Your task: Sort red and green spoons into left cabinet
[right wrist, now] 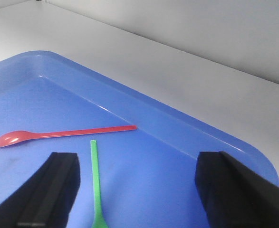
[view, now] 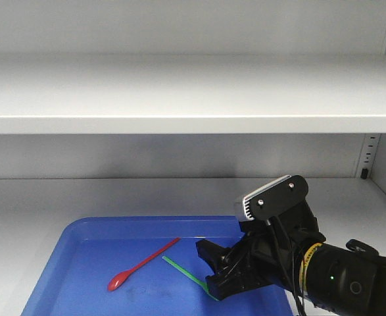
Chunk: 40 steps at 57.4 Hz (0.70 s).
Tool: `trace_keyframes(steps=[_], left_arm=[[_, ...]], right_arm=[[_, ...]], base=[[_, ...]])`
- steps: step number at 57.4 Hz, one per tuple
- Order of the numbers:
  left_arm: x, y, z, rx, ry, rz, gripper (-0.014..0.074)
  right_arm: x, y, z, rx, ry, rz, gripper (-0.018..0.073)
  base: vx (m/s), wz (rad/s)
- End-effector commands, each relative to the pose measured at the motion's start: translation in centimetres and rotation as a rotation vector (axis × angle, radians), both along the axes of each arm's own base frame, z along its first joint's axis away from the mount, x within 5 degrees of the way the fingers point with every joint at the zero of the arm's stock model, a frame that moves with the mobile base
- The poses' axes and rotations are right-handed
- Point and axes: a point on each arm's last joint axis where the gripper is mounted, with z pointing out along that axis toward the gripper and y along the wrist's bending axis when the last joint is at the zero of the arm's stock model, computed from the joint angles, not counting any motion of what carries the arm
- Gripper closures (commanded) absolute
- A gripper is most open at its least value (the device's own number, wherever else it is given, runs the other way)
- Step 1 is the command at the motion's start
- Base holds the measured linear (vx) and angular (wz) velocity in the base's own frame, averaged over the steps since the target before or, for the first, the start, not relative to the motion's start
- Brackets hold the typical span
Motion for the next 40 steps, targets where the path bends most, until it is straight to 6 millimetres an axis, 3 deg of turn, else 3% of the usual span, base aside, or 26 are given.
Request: trace_keyframes(steps=[1,40], left_arm=[[-0.13,-0.01,0.98,-0.023,-0.095,-0.002,0.0603],[-0.13,-0.01,0.98,-0.023,-0.095,-0.002,0.0603]], right_arm=[[-0.28,0.12,2.19,0.058,-0.065,0.027,-0.0001],[-0.11,-0.47,1.87,-0.006,-0.054,-0.024,0.0036]], base=[[0.00,0.00],[0.00,0.00]])
